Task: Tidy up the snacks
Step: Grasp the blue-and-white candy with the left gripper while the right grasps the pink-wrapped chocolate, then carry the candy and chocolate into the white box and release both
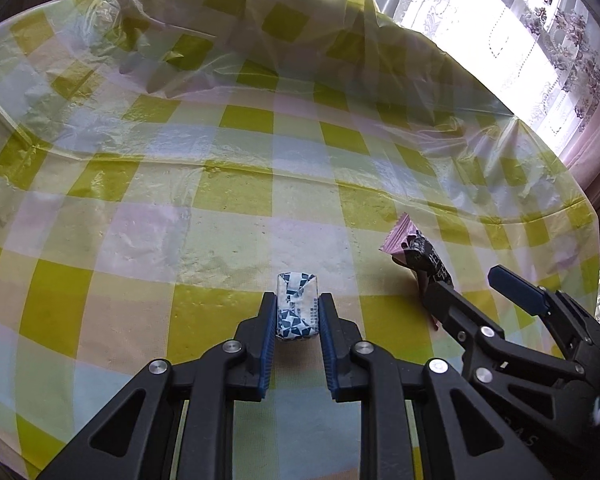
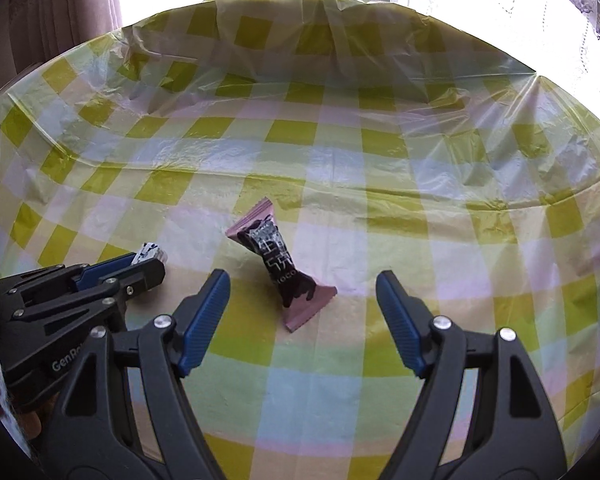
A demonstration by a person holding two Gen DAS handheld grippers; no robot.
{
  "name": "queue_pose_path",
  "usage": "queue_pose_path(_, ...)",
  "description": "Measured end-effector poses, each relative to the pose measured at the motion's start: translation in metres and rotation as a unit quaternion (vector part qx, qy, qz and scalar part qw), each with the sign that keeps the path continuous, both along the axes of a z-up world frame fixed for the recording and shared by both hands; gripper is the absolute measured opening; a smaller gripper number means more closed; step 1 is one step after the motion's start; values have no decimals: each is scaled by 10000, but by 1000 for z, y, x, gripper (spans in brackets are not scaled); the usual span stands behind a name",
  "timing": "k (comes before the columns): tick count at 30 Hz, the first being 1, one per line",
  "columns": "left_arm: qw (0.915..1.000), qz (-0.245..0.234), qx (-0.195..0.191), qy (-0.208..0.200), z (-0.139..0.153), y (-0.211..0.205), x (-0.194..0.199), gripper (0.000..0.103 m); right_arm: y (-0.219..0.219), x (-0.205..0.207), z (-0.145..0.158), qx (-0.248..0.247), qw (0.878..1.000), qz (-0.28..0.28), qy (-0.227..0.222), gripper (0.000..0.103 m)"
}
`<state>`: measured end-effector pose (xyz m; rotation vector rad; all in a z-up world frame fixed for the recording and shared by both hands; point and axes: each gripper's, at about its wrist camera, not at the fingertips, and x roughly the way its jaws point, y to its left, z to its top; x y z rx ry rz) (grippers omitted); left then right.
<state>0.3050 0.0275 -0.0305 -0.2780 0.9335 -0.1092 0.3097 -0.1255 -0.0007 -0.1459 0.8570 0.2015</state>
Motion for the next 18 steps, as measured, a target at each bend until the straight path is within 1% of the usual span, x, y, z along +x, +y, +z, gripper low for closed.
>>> queue_pose_path(2, 10000, 40, -52, -43, 1, 3, -3, 21, 6, 8, -6, -53, 10000, 17, 44, 77)
queue_pose_path(5, 9998, 89, -126, -84, 3, 8, -7, 21, 12, 19, -17, -128, 9998, 6, 176, 69)
queue_pose_path(7, 9997, 116, -165, -107, 3, 11, -8, 21, 12, 25, -25, -158, 9993, -41, 321, 60)
queue_pose_path(8, 9997, 123, -187, -116, 4, 12, -8, 21, 11, 26, -27, -107, 9993, -43, 355, 50)
queue_pose_path(9, 9996, 124, -201, -120, 4, 13, -9, 21, 10, 25, -27, -58, 9994, -67, 335, 43)
queue_pose_path(10, 9996, 118, -214, -126, 4, 13, -9, 21, 11, 23, -26, -75, 9994, -55, 332, 37)
queue_pose_path(11, 9996, 108, -221, -130, 5, 13, -10, 21, 13, 22, -26, -146, 9994, -38, 324, 28)
queue_pose_path(13, 9996, 73, -229, -142, 5, 12, -11, 21, 16, 17, -26, -261, 9992, -65, 289, 24)
queue_pose_path(18, 9997, -21, -224, -137, 5, 6, -18, 21, 11, 4, -25, -229, 9989, -194, 365, 23)
